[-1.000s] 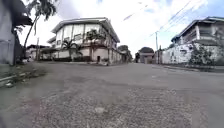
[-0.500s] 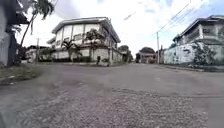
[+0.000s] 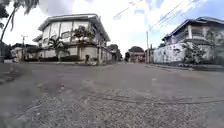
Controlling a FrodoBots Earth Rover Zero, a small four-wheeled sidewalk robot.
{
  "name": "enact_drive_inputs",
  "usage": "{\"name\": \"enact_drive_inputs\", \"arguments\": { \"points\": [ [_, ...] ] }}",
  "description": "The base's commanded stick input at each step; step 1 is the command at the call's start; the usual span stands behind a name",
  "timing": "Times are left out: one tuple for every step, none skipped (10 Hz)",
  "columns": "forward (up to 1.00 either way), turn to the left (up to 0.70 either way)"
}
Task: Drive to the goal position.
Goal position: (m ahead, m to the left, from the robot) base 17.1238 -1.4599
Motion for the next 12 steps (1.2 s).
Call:
{"name": "enact_drive_inputs", "arguments": {
  "points": [
    [1.00,-0.40],
    [1.00,-0.40],
    [1.00,-0.36],
    [1.00,-0.39],
    [1.00,-0.40],
    [1.00,-0.40],
    [1.00,-0.40],
    [1.00,-0.40],
    [1.00,-0.21],
    [1.00,0.04],
    [1.00,0.07],
    [1.00,0.14]
  ]
}}
